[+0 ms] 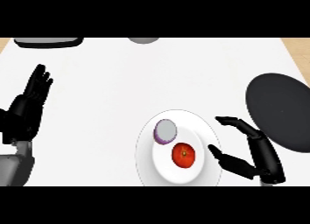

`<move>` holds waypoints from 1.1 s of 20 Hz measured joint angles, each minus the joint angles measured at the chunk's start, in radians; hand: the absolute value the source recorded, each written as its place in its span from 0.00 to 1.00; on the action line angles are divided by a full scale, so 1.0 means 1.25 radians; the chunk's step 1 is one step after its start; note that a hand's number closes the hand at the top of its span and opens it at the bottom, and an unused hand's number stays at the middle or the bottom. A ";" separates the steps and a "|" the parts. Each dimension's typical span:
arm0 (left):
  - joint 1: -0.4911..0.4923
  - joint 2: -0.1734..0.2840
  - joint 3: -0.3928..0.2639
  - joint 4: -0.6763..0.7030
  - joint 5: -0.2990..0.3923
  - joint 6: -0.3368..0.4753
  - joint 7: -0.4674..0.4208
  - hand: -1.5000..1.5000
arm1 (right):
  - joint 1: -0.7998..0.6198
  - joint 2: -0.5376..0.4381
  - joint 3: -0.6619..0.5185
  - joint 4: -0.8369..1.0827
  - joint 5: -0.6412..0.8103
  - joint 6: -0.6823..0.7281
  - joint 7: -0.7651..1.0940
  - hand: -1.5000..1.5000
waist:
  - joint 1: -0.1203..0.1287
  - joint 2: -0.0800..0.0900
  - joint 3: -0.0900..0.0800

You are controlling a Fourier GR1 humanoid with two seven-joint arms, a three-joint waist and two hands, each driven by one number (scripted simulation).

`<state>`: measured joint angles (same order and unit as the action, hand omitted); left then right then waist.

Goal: Pick the tomato from the plate and place it in the pan

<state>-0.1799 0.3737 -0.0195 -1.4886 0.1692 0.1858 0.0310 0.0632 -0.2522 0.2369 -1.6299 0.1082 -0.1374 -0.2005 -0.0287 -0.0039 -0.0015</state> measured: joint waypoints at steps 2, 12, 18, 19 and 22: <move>0.002 -0.011 -0.004 0.001 -0.001 0.005 0.007 0.50 | 0.059 -0.020 -0.008 -0.048 0.045 -0.044 -0.042 0.00 | -0.005 -0.001 0.000; -0.017 -0.042 -0.017 0.006 -0.014 0.015 0.023 0.50 | 0.237 -0.264 -0.066 -0.399 0.155 0.049 0.157 0.00 | 0.005 0.000 -0.002; -0.040 -0.041 -0.010 0.018 -0.014 -0.002 0.029 0.50 | 0.149 -0.340 -0.088 -0.565 0.136 0.172 0.447 0.00 | 0.021 0.003 -0.001; -0.038 -0.046 -0.011 0.012 -0.017 0.000 0.031 0.50 | 0.127 -0.345 -0.089 -0.584 0.136 0.189 0.486 0.00 | 0.022 0.003 -0.001; -0.035 -0.050 -0.010 0.011 -0.020 -0.008 0.032 0.50 | 0.023 -0.345 -0.061 -0.598 0.137 0.231 0.606 0.00 | 0.028 0.004 -0.001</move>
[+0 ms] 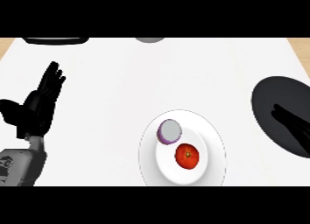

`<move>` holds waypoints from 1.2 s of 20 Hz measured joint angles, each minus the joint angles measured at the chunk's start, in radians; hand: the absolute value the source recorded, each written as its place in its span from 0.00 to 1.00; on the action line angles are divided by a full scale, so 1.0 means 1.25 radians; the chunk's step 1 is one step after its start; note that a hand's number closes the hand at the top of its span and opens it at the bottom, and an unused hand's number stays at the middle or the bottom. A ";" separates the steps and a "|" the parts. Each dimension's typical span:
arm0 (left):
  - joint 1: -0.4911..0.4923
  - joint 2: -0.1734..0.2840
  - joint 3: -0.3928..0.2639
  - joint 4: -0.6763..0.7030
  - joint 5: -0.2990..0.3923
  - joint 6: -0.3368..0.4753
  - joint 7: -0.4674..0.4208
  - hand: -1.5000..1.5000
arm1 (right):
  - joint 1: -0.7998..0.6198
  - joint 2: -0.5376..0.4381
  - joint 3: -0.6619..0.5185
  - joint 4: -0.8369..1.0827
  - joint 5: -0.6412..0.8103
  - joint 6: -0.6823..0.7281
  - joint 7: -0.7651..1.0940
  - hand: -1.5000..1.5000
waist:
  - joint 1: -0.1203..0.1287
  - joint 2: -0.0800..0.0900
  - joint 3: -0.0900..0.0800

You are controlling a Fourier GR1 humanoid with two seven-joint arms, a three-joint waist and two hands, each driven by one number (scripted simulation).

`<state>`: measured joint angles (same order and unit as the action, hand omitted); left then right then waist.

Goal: Pick the tomato from the plate and place it in the pan

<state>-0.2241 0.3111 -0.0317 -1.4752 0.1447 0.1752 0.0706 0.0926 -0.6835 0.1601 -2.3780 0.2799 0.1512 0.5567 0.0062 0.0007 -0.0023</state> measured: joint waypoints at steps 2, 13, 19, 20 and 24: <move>-0.009 -0.003 0.003 0.001 -0.003 -0.002 0.010 0.50 | -0.081 0.017 0.024 0.006 -0.002 0.021 0.073 0.00 | 0.002 0.000 0.000; 0.007 -0.022 0.025 0.008 -0.019 -0.026 -0.011 0.50 | -0.280 0.217 0.239 0.068 0.064 0.078 0.265 0.00 | 0.000 -0.001 0.001; -0.003 -0.022 0.048 0.033 -0.024 -0.048 -0.021 0.50 | -0.267 0.293 0.307 0.115 0.156 0.086 0.308 0.00 | -0.004 -0.001 0.001; -0.012 -0.022 0.050 0.031 -0.027 -0.045 -0.011 0.50 | -0.274 0.306 0.307 0.129 0.166 0.088 0.311 0.00 | -0.004 -0.001 0.001; 0.000 -0.042 0.045 0.016 -0.041 -0.038 -0.008 0.50 | -0.253 0.312 0.297 0.155 0.199 0.099 0.304 0.00 | -0.005 -0.001 0.002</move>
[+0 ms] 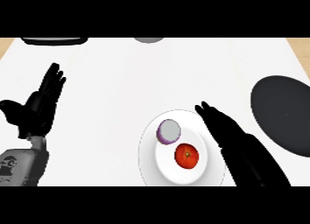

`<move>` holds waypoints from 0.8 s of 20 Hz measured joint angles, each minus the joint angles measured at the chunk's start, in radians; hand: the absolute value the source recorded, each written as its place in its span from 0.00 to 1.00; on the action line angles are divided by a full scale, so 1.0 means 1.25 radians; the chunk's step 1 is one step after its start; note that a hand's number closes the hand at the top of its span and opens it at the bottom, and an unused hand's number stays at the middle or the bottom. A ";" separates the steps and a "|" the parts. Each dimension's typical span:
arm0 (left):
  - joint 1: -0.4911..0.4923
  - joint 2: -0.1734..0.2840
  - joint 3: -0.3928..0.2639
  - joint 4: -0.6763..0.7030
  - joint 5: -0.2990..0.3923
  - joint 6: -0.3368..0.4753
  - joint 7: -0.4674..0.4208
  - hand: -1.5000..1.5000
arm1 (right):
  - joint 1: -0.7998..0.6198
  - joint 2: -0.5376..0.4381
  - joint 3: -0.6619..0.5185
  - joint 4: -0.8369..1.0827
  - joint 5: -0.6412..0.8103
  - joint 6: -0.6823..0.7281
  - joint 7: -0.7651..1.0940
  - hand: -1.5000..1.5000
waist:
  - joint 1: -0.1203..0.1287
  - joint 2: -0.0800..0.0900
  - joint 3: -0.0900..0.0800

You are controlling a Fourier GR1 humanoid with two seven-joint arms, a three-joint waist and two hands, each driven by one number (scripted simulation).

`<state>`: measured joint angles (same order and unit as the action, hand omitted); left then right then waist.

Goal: Pick the tomato from the plate and place it in the pan

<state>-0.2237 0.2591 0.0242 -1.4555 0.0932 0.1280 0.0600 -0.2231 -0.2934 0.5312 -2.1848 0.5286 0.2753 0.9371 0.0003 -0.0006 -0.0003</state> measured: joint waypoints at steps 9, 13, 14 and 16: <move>-0.001 -0.010 0.013 -0.028 -0.019 -0.008 0.031 0.50 | 0.031 0.029 -0.043 0.101 0.006 0.048 -0.067 0.00 | 0.000 0.000 0.000; 0.005 -0.021 0.015 -0.033 -0.028 -0.013 0.028 0.50 | 0.048 0.044 -0.035 0.144 0.021 0.067 -0.110 0.00 | 0.000 0.000 0.000; -0.001 -0.016 0.025 -0.026 -0.024 -0.021 0.030 0.50 | 0.055 0.046 -0.033 0.153 0.028 0.069 -0.123 0.00 | 0.000 0.000 0.000; -0.001 -0.022 0.025 -0.028 -0.030 -0.020 0.032 0.50 | 0.053 0.064 -0.018 0.179 0.050 0.072 -0.132 0.00 | 0.000 0.000 0.000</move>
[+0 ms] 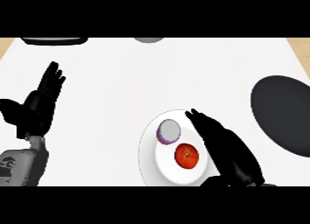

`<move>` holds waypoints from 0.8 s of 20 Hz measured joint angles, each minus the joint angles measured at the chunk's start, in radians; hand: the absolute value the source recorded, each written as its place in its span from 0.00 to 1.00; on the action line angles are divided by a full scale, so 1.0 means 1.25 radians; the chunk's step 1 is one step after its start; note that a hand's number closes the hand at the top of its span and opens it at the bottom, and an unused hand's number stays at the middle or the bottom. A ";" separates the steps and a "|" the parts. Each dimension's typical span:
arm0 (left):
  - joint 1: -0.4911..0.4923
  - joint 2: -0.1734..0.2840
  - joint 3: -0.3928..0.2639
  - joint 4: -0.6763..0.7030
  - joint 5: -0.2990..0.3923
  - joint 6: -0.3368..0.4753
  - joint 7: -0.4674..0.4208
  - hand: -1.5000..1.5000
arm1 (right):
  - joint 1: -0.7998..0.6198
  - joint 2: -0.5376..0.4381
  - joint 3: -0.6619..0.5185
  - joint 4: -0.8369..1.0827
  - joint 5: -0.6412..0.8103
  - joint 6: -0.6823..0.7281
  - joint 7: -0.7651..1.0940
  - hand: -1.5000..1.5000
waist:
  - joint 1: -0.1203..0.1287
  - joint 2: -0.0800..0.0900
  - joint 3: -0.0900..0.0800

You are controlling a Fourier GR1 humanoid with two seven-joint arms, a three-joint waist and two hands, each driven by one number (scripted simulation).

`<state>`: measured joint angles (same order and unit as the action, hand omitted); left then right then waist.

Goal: Pick the tomato from the plate and place it in the pan

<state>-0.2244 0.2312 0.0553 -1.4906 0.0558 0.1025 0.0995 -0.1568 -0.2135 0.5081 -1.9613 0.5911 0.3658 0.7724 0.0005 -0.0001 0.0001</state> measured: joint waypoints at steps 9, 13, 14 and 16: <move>-0.005 -0.013 0.011 0.015 -0.014 -0.011 -0.014 0.50 | -0.024 0.028 0.009 0.085 0.069 0.057 -0.001 0.00 | 0.001 0.000 0.000; 0.004 -0.015 0.014 0.002 -0.021 -0.014 -0.006 0.50 | -0.024 0.046 0.028 0.098 0.106 0.091 0.032 0.00 | 0.000 0.000 0.000; -0.004 -0.015 0.019 0.013 -0.021 -0.014 -0.010 0.50 | -0.022 0.048 0.030 0.105 0.116 0.095 0.032 0.00 | 0.000 0.000 0.000; 0.000 -0.019 0.021 0.027 -0.025 -0.019 -0.026 0.50 | -0.023 0.054 0.025 0.114 0.123 0.111 0.033 0.00 | 0.000 0.000 0.000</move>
<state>-0.2242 0.2068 0.0812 -1.4574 0.0248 0.0789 0.0665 -0.1853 -0.1463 0.5389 -1.8194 0.7454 0.5048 0.8139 0.0002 -0.0003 -0.0001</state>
